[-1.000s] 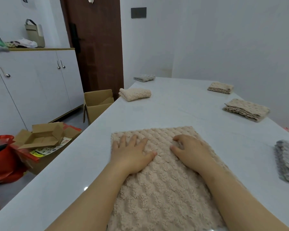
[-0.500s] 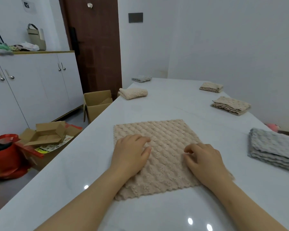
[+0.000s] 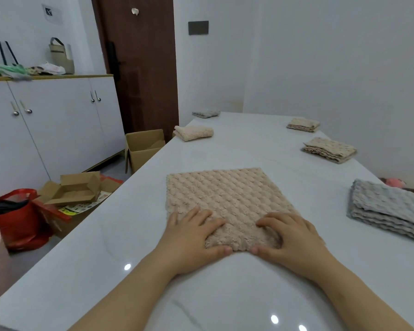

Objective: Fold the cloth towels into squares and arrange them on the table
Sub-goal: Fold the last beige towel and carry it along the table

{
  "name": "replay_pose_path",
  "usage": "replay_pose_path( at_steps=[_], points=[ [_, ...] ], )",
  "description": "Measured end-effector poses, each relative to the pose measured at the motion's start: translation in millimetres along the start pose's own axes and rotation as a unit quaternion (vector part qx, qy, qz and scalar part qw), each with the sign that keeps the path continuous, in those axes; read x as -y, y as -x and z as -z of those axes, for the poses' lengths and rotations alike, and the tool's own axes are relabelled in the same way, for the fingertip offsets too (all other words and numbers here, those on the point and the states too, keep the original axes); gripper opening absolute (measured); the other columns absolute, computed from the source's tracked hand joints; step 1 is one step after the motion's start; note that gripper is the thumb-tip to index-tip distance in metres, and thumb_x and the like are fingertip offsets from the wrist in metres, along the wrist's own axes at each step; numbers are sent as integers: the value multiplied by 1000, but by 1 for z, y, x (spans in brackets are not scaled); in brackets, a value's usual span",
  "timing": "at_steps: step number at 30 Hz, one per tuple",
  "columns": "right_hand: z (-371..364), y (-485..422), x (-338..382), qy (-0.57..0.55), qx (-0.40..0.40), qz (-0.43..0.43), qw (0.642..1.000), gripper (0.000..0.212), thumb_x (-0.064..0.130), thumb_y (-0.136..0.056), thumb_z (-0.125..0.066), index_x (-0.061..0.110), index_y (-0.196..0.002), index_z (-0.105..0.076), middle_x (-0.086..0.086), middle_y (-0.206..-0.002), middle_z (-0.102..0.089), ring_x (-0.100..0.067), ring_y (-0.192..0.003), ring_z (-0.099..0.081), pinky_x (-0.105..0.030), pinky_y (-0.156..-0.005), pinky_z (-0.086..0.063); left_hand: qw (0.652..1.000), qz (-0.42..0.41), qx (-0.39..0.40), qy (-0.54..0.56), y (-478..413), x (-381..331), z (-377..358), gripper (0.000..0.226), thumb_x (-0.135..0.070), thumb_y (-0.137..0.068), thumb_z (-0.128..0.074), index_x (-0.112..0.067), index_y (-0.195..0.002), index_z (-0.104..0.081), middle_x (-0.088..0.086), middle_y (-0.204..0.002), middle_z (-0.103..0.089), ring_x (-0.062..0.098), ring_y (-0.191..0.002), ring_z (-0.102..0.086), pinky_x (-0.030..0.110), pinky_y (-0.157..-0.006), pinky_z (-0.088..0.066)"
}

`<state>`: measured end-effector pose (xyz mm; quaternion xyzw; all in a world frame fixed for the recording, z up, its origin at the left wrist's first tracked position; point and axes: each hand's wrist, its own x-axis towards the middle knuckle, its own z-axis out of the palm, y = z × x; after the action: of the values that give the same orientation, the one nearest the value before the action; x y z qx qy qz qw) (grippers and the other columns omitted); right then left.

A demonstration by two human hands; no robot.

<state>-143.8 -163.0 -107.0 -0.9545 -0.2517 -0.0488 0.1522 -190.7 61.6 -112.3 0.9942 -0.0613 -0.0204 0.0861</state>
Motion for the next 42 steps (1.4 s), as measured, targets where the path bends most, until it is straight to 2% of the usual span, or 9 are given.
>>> replay_pose_path(
  at_steps=[4, 6, 9, 13, 20, 25, 32, 37, 42],
  points=[
    [1, -3, -1, -12, -11, 11, 1000, 78, 81, -53, -27, 45, -120, -49, 26, -129, -43, -3, -128, -31, -22, -101, -15, 994, -33, -104, -10, -4, 7, 1, 78, -76, -63, -18, -42, -130, -41, -19, -135, -40, 5, -130, -32, 38, -109, -23],
    [2, -5, -3, -14, -30, 16, 999, 57, 67, -70, -46, 40, -120, -53, 22, -127, -49, -7, -125, -39, -24, -101, -21, 984, -49, -166, 32, -6, 11, 4, 66, -61, -66, -28, -35, -120, -54, -16, -123, -52, 8, -117, -47, 30, -99, -35],
    [3, -7, -6, -3, -71, 10, 997, 35, 25, -84, -57, 31, -118, -57, 16, -123, -56, -13, -120, -46, -27, -98, -29, 973, -36, -212, 85, -4, 15, 11, 45, -38, -66, -43, -26, -105, -62, -16, -107, -58, 9, -102, -55, 22, -84, -40],
    [2, -9, -11, 15, -108, 0, 994, 41, 4, -75, -58, 24, -110, -64, 9, -115, -64, -23, -109, -55, -29, -86, -32, 954, 43, -219, 201, -1, 25, 20, 18, -21, -75, -58, -33, -87, -61, -21, -88, -59, 3, -87, -55, 11, -73, -39],
    [9, -7, -14, 16, -142, -73, 987, 48, 0, -76, -53, 24, -118, -59, 5, -123, -60, -22, -117, -48, -28, -92, -25, 886, 111, -266, 364, 3, 31, 27, 32, -5, -74, -64, -37, -72, -62, -27, -76, -65, -12, -75, -55, 10, -65, -40],
    [15, -4, -13, -12, -180, -96, 979, 28, 1, -79, -56, 17, -99, -66, 1, -94, -69, -29, -97, -57, -33, -81, -32, 881, 114, -258, 380, 4, 32, 28, 45, 14, -71, -53, -30, -75, -63, -9, -81, -66, -8, -69, -58, 20, -70, -46],
    [17, -4, -14, -139, -203, -141, 959, 19, 10, -83, -54, 23, -95, -63, 6, -80, -60, -22, -88, -54, -33, -72, -40, 836, 107, -245, 480, 5, 30, 31, 40, 10, -77, -57, -28, -78, -68, 7, -75, -58, 15, -67, -50, 21, -63, -46],
    [18, -5, -18, -258, -229, -168, 923, 17, 11, -85, -54, 27, -83, -62, 8, -82, -64, -18, -86, -56, -25, -64, -37, 799, 107, -251, 535, 4, 29, 33, 24, -11, -86, -61, -26, -71, -71, -10, -70, -68, 3, -70, -60, 25, -72, -48],
    [20, -8, -20, -326, -224, -159, 904, 35, 3, -83, -53, 37, -75, -59, 20, -85, -63, -15, -89, -56, -26, -74, -36, 788, 155, -297, 516, 1, 30, 29, 20, -24, -94, -51, -14, -86, -67, 1, -84, -68, 11, -78, -59, 29, -75, -46]
  ],
)
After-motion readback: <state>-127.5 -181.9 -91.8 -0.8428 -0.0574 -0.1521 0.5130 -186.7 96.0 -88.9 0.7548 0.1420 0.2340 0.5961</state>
